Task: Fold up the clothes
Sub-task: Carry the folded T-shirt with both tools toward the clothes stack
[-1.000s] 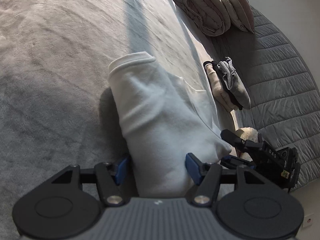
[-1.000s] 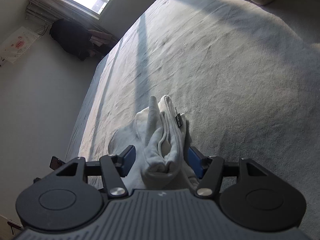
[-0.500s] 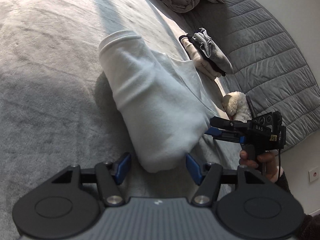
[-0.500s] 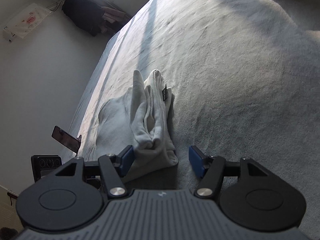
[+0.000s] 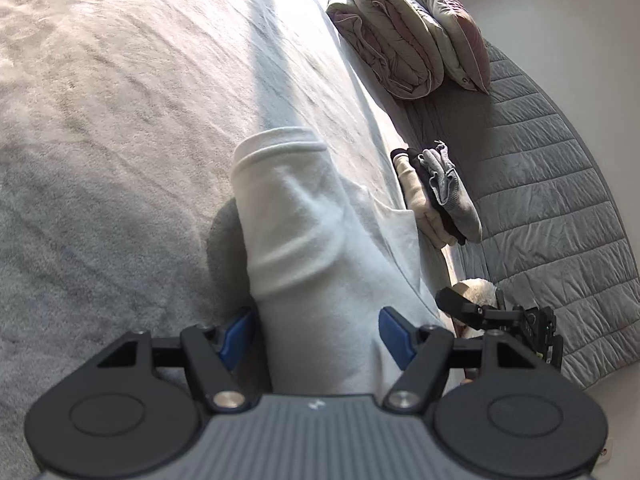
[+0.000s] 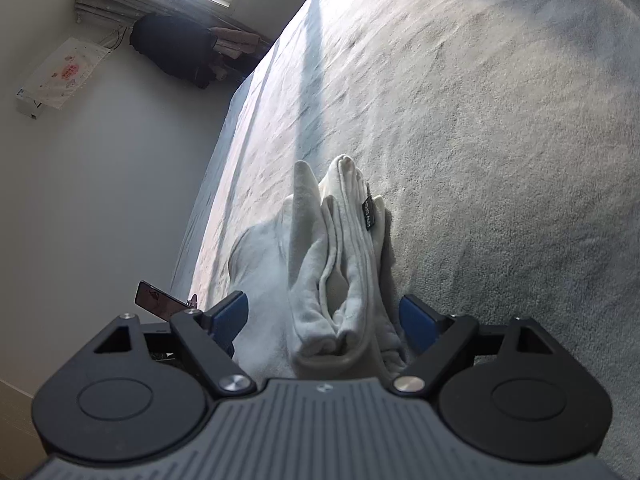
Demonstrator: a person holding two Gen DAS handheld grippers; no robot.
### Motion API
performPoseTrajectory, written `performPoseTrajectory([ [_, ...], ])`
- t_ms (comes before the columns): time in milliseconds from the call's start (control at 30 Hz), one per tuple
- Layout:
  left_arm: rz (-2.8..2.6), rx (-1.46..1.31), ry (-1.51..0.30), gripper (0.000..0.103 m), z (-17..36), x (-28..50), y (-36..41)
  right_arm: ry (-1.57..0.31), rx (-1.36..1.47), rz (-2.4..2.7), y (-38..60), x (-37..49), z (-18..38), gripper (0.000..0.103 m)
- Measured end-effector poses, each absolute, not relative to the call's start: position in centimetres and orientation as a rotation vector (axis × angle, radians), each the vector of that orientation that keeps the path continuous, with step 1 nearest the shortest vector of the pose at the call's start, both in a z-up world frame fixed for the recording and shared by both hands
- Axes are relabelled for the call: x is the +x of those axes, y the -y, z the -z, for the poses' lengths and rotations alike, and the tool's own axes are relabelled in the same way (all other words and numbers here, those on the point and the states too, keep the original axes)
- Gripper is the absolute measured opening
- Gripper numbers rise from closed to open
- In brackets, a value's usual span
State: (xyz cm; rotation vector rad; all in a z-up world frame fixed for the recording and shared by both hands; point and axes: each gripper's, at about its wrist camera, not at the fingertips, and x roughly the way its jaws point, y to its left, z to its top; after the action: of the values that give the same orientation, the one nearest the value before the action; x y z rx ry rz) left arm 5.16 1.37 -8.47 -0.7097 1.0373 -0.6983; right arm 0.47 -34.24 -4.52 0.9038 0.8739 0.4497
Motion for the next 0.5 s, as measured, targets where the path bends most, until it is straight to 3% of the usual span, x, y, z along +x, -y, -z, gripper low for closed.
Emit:
performPoseTrajectory([
  [67,0.667,-0.729,-1.033,0.068,8.5,5.4,-0.9,-0.880,0.902,-0.451,33.4,1.4,4.6,0.081],
  [133,0.640,-0.729,-1.028,0.058,8.2,5.4,-0.6,-0.901,0.867,-0.431,32.6,2.2,4.7,0.063],
  [233,0.613,-0.706,-1.017,0.046,7.2,5.4,-0.2,-0.900,0.863,-0.415,32.6,2.6,4.1,0.047],
  [500,0.653,-0.705,-0.930,0.043,2.6,6.7,2.4,-0.771,0.934,-0.366,36.7,1.7,0.4,0.042],
])
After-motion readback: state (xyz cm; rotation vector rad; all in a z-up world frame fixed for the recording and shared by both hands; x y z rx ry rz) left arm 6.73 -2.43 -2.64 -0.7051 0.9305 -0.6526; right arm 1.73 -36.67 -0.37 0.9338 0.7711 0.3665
